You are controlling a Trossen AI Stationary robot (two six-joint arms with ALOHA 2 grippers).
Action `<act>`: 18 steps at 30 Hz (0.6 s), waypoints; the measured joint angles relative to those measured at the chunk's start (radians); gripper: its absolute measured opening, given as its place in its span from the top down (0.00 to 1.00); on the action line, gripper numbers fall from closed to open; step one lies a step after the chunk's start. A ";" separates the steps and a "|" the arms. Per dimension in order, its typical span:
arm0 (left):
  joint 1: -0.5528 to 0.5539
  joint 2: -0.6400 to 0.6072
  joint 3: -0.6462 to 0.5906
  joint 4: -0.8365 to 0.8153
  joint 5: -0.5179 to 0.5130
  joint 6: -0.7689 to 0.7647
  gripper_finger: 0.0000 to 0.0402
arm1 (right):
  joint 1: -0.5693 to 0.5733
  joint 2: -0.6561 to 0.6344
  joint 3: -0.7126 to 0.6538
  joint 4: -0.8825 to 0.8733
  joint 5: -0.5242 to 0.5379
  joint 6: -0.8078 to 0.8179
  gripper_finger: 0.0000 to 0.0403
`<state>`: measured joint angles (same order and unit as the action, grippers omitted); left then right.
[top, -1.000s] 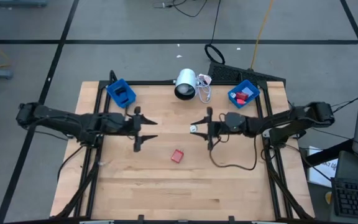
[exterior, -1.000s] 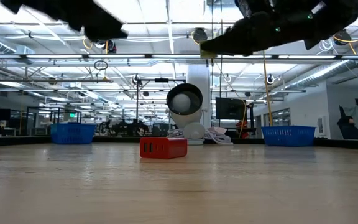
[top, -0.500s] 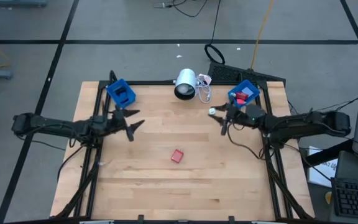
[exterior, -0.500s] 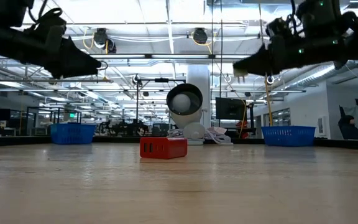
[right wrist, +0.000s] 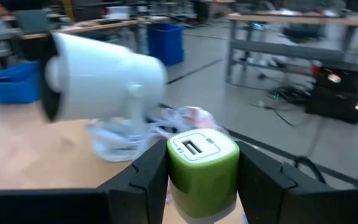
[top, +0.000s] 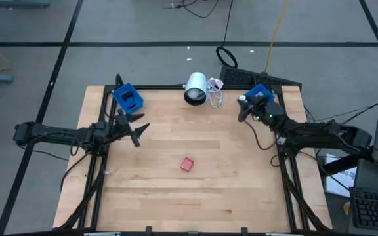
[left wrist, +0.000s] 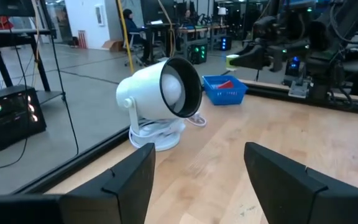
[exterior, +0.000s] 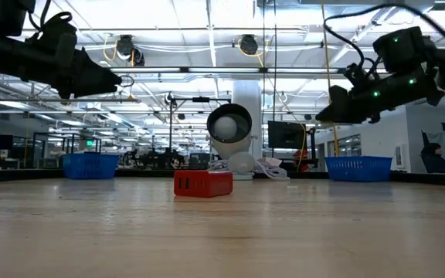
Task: Pick & Place Office items
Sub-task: Put the green charger adapter into the right blue bin
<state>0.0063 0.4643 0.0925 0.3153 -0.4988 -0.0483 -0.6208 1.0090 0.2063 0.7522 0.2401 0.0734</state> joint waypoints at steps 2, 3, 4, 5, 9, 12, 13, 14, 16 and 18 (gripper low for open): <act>0.000 0.000 0.000 0.000 0.000 0.000 0.38 | -0.048 0.002 -0.002 -0.001 0.000 0.005 0.65; 0.000 0.000 0.000 0.000 0.000 0.000 0.37 | -0.071 0.002 -0.002 0.001 0.000 0.006 0.65; 0.000 0.000 0.000 0.000 0.000 0.000 0.37 | -0.095 0.001 -0.002 0.005 0.000 0.012 0.65; 0.000 0.000 0.000 0.000 0.000 0.000 0.36 | -0.120 0.002 -0.002 0.009 0.001 0.023 0.65; 0.000 0.000 0.000 0.000 0.000 0.000 0.34 | -0.224 0.001 -0.002 0.013 0.003 0.100 0.65; 0.000 0.000 0.000 0.000 0.000 0.000 0.33 | -0.288 0.002 -0.002 -0.028 0.025 0.102 0.65; 0.000 0.000 0.000 0.000 0.000 -0.001 0.33 | -0.306 0.002 -0.002 -0.042 0.030 0.102 0.65; 0.000 0.000 0.000 0.000 0.000 -0.001 0.33 | -0.323 0.002 -0.002 -0.055 0.036 0.103 0.65; 0.000 0.000 0.000 0.000 0.000 -0.001 0.33 | -0.342 0.002 -0.002 -0.061 0.022 0.102 0.65; 0.000 0.000 0.000 0.000 0.000 -0.002 0.34 | -0.342 0.002 -0.002 -0.060 0.016 0.102 0.65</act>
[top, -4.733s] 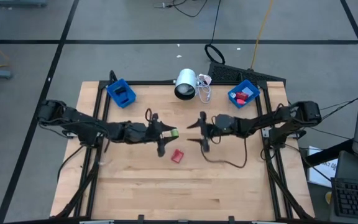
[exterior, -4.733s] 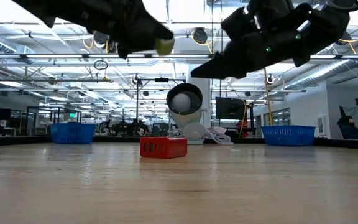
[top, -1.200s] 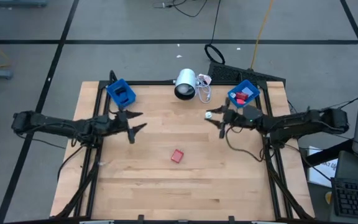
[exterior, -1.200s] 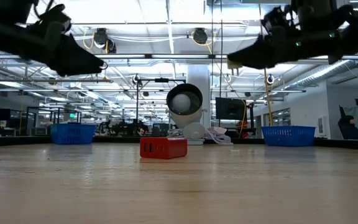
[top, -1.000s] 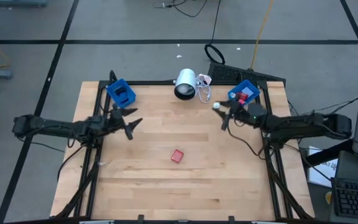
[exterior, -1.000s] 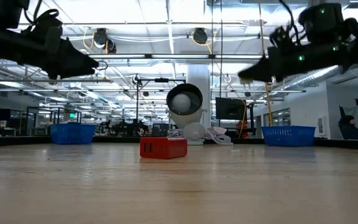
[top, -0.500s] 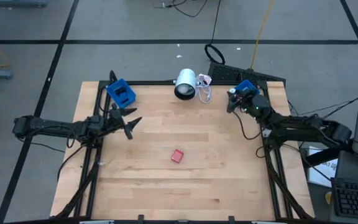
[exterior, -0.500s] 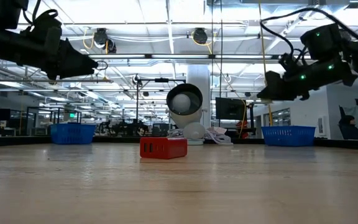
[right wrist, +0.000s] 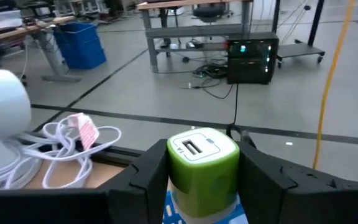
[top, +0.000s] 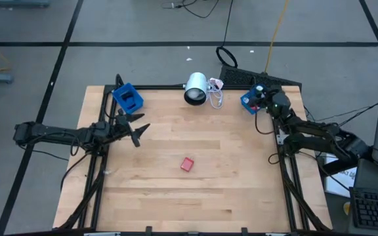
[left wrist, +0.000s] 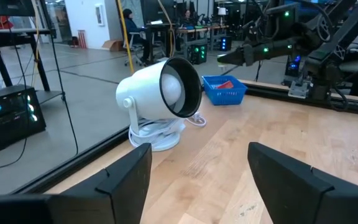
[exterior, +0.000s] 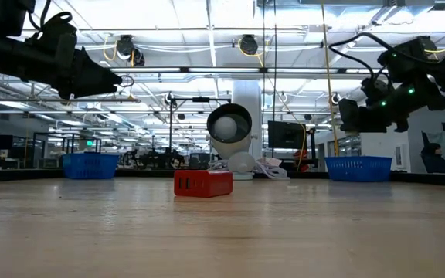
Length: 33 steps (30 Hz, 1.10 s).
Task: Pick & Place Office items
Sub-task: Put the green charger adapter into the right blue bin
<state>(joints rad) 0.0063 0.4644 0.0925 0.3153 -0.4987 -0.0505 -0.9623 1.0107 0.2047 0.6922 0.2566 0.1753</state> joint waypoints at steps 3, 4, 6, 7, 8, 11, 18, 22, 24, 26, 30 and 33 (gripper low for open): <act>0.000 0.000 0.000 0.000 0.000 0.000 0.36 | 0.001 0.000 0.000 -0.001 0.001 0.000 0.65; 0.000 0.000 0.000 0.000 0.000 0.000 0.36 | 0.001 0.000 0.000 -0.002 0.001 -0.001 0.65; 0.000 0.000 0.000 0.000 0.000 0.000 0.37 | 0.001 0.000 0.000 -0.017 0.001 -0.005 0.65; 0.000 0.000 0.000 0.000 0.000 0.000 0.38 | 0.001 0.000 0.000 -0.029 0.001 -0.005 0.65; 0.000 0.000 0.000 0.000 0.000 0.000 0.38 | 0.001 0.001 0.000 -0.042 0.001 -0.004 0.65; 0.000 0.000 0.000 0.000 0.000 -0.001 0.39 | 0.001 0.019 0.000 -0.051 0.002 -0.022 0.65; 0.000 0.000 0.000 0.000 0.000 -0.003 0.35 | 0.032 0.130 0.000 0.067 0.104 -0.057 0.64; 0.000 0.000 0.000 0.000 0.000 -0.003 0.33 | 0.034 0.201 0.001 0.107 0.121 -0.060 0.65; 0.000 0.000 0.000 0.000 0.000 -0.003 0.33 | 0.035 0.231 0.001 0.140 0.141 -0.078 0.65; 0.000 0.000 0.000 0.000 0.000 -0.003 0.33 | 0.035 0.253 0.001 0.167 0.157 -0.082 0.65; 0.000 0.000 0.000 0.000 0.000 -0.003 0.32 | 0.035 0.274 0.002 0.189 0.162 -0.083 0.63; 0.000 0.000 0.000 0.000 0.000 -0.003 0.32 | 0.035 0.279 0.002 0.189 0.162 -0.093 0.62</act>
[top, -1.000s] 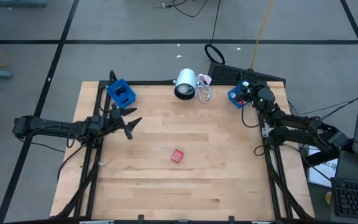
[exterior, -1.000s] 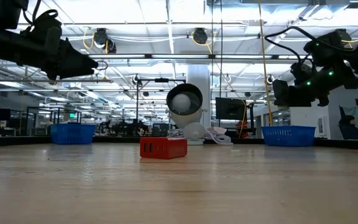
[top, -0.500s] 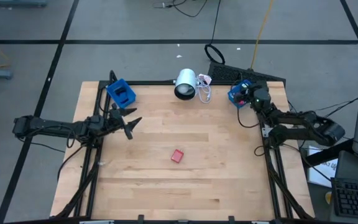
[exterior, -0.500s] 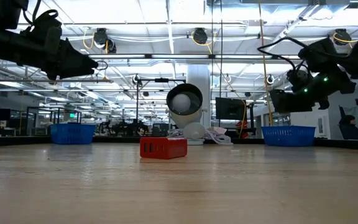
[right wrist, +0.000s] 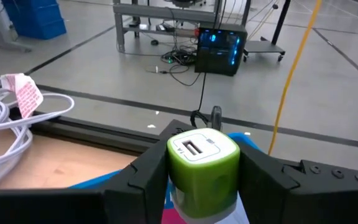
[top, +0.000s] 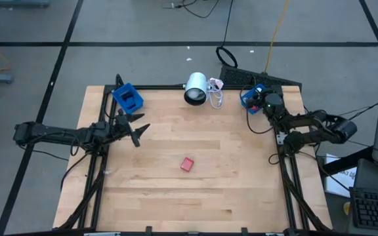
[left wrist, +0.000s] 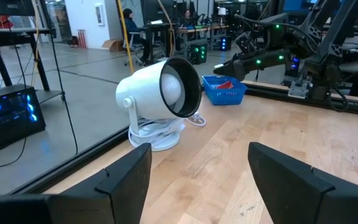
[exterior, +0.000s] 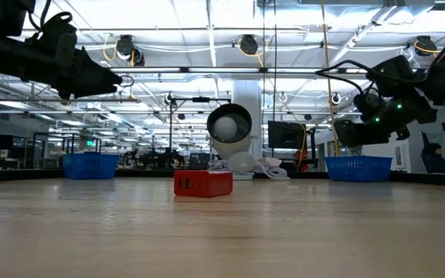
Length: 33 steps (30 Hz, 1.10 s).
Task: Pick & Place Office items
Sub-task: Put the green charger adapter into the right blue bin, then put the red charger adapter into the right blue bin
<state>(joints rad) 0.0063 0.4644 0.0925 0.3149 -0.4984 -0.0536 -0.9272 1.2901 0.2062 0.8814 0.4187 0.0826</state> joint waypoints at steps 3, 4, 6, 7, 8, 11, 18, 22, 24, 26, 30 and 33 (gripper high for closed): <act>0.000 0.000 0.000 0.000 0.000 0.000 0.32 | 0.000 0.001 0.000 -0.007 0.000 -0.013 0.63; 0.000 0.000 0.000 0.000 0.000 0.000 0.32 | 0.000 0.001 0.000 -0.010 0.000 -0.017 0.63; 0.000 0.000 0.000 0.000 0.000 0.000 0.32 | 0.000 0.001 0.000 -0.015 -0.001 -0.023 0.62; 0.000 0.000 0.000 0.000 0.000 0.000 0.32 | 0.000 0.001 0.000 -0.017 -0.002 -0.027 0.61; 0.000 0.000 0.000 0.000 0.000 0.000 0.32 | 0.000 0.001 0.000 -0.018 -0.003 -0.027 0.60; 0.000 0.000 0.000 0.000 0.000 0.000 0.32 | 0.000 0.001 0.000 -0.018 -0.003 -0.026 0.57; 0.000 0.000 0.000 0.000 0.000 0.000 0.32 | 0.000 0.001 0.000 -0.018 -0.004 -0.023 0.52; 0.000 0.000 0.000 0.000 0.000 0.000 0.32 | 0.000 0.001 0.000 -0.018 -0.011 -0.019 0.50; 0.000 0.000 0.000 0.000 0.000 0.000 0.32 | 0.000 0.001 0.000 -0.019 -0.031 -0.016 0.50; 0.000 0.000 0.000 0.000 0.000 0.000 0.32 | 0.000 0.001 0.000 -0.019 -0.053 -0.016 0.50; 0.000 0.000 0.000 0.000 0.000 0.000 0.32 | 0.000 0.001 0.000 -0.010 -0.143 -0.015 0.51; 0.000 0.000 0.000 0.000 0.000 0.000 0.32 | 0.000 0.001 0.000 0.011 -0.237 -0.015 0.51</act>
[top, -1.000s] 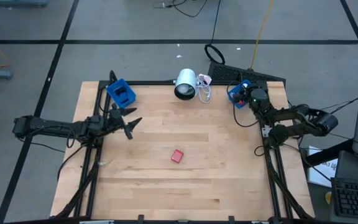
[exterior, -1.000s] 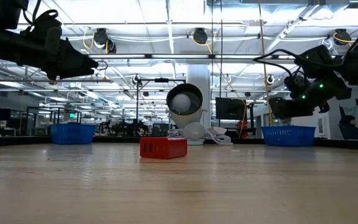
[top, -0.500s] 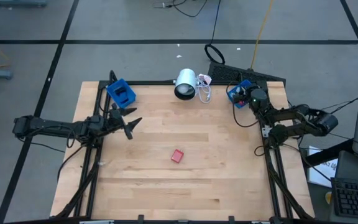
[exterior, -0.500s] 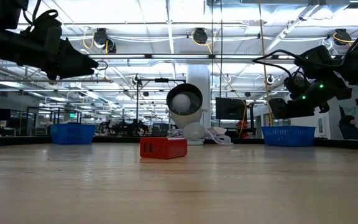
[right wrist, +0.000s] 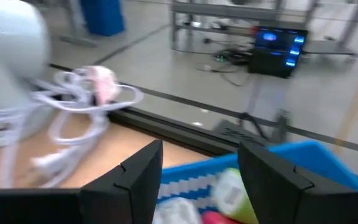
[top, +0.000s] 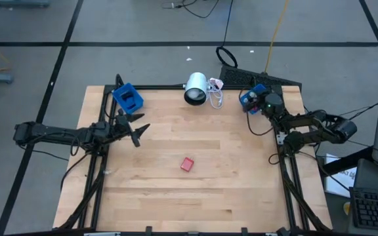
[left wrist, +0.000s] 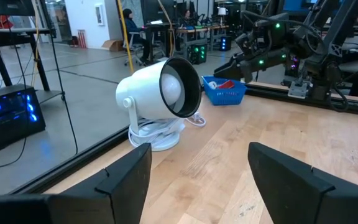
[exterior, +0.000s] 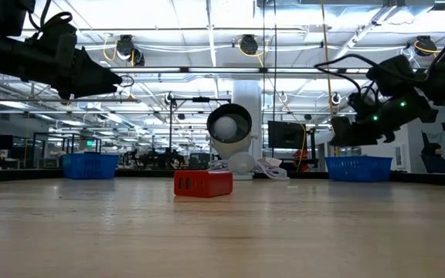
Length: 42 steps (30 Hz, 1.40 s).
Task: Pick & Place Office items
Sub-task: Put the red charger adapter into the right blue bin
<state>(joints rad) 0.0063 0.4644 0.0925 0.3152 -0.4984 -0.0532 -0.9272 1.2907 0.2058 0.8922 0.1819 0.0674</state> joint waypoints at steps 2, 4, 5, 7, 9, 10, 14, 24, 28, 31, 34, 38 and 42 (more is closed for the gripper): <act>0.000 0.000 0.000 0.000 0.000 0.000 0.32 | 0.000 0.000 0.000 0.017 -0.058 0.011 0.51; 0.000 0.000 0.000 0.000 0.000 0.000 0.32 | 0.000 0.000 0.000 0.028 -0.117 0.036 0.51; 0.000 0.000 0.000 0.000 0.000 0.000 0.32 | 0.000 0.000 0.000 0.031 -0.142 0.046 0.51; 0.000 0.000 0.000 0.000 0.000 0.000 0.32 | 0.000 0.000 0.000 0.039 -0.189 0.057 0.51; 0.000 0.000 0.000 0.000 0.000 0.000 0.32 | 0.000 0.000 0.000 0.040 -0.229 0.069 0.51; 0.000 0.000 0.000 0.000 0.000 0.000 0.32 | 0.000 0.000 0.000 0.041 -0.243 0.077 0.52; 0.000 0.000 0.000 0.000 0.000 0.000 0.32 | 0.001 0.000 0.000 0.043 -0.293 0.082 0.52; 0.000 0.000 0.000 0.000 0.000 0.000 0.32 | 0.073 0.000 0.000 0.045 -0.347 0.072 0.52; 0.000 0.000 0.000 0.000 0.000 0.000 0.32 | 0.126 0.000 0.000 0.047 -0.346 0.090 0.52; 0.000 0.000 0.000 0.000 0.000 0.000 0.32 | 0.175 0.000 0.000 0.049 -0.344 0.105 0.52; 0.000 0.000 0.000 0.000 0.000 0.000 0.32 | 0.230 0.000 0.000 0.068 -0.344 0.106 0.52; 0.000 0.000 0.000 0.000 0.000 0.000 0.32 | 0.305 0.000 0.000 0.096 -0.344 0.105 0.52; 0.000 0.000 0.000 0.000 0.000 0.000 0.32 | 0.377 0.000 0.000 0.128 -0.344 0.104 0.52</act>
<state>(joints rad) 0.0063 0.4647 0.0925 0.3149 -0.4980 -0.0532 -0.5502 1.2903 0.2054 1.0200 -0.1623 0.1719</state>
